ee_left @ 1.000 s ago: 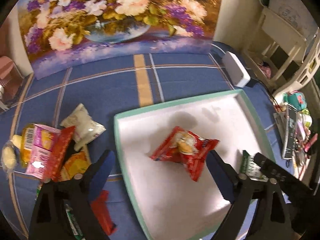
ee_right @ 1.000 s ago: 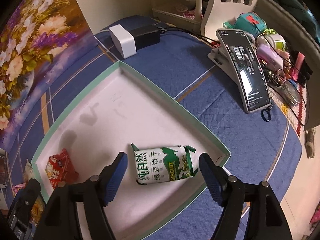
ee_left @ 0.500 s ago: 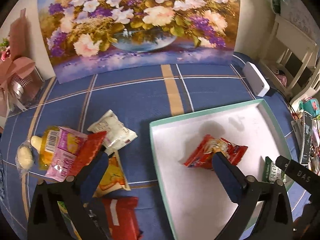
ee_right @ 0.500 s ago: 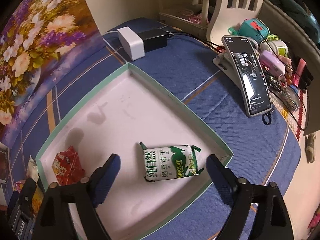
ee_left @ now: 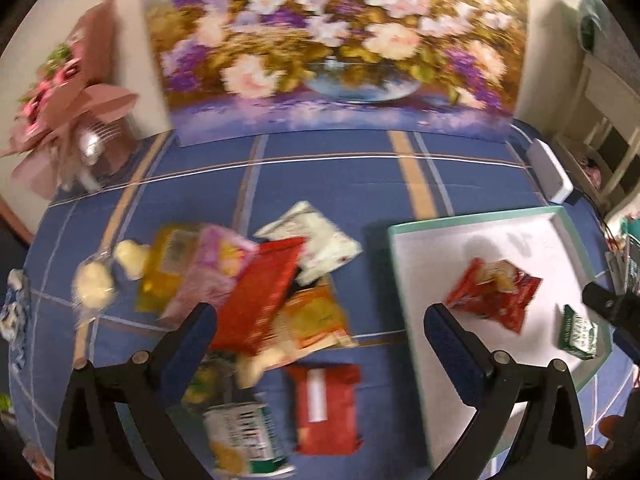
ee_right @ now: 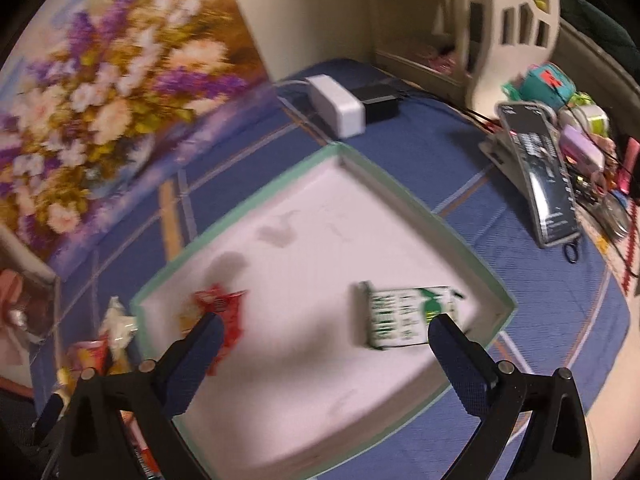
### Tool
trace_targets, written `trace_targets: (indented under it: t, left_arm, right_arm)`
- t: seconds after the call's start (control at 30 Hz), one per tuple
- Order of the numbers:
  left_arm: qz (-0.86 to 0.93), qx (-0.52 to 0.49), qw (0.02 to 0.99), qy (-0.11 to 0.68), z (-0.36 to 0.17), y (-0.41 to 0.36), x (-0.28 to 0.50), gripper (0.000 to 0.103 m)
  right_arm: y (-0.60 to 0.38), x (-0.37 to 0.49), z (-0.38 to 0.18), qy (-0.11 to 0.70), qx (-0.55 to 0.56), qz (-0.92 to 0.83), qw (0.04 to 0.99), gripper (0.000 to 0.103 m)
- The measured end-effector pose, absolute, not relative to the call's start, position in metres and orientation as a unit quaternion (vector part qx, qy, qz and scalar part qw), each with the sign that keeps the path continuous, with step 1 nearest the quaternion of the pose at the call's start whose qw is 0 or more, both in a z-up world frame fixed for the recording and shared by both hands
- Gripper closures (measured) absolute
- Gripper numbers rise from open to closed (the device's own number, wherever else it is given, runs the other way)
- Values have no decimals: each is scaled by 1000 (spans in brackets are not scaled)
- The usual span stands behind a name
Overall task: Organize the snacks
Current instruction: 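Withdraw both tools from the tray back toward the snack pile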
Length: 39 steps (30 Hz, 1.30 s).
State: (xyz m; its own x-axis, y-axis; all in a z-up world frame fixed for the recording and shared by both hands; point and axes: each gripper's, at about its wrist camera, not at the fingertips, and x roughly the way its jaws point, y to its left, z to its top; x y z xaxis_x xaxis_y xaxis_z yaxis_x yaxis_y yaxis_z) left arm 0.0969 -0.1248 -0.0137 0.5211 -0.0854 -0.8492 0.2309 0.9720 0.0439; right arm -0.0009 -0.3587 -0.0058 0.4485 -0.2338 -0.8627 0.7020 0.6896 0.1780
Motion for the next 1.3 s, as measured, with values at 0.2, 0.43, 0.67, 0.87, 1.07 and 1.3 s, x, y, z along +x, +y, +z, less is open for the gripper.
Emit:
trace_targets:
  t: [0.2, 0.43, 0.67, 0.87, 1.07, 1.3]
  left_arm:
    - [-59, 66, 879, 468, -7, -86, 82, 0]
    - [-30, 44, 877, 477, -8, -47, 65, 0]
    - [0, 27, 872, 488, -6, -8, 57, 0]
    - [38, 21, 869, 494, -9, 23, 55, 0]
    - [55, -12, 853, 519, -18, 51, 61, 0]
    - [65, -47, 836, 543, -31, 70, 62, 0]
  right_arm:
    - [-314, 4, 6, 413, 257, -219, 846, 0]
    - [-263, 7, 7, 434, 222, -184, 854, 0]
    - [-214, 11, 1, 468, 195, -141, 850, 0]
    - [-174, 17, -1, 484, 168, -99, 853, 0]
    - [-148, 26, -4, 499, 156, -77, 849, 0]
    - [-136, 33, -12, 515, 150, -58, 842, 0]
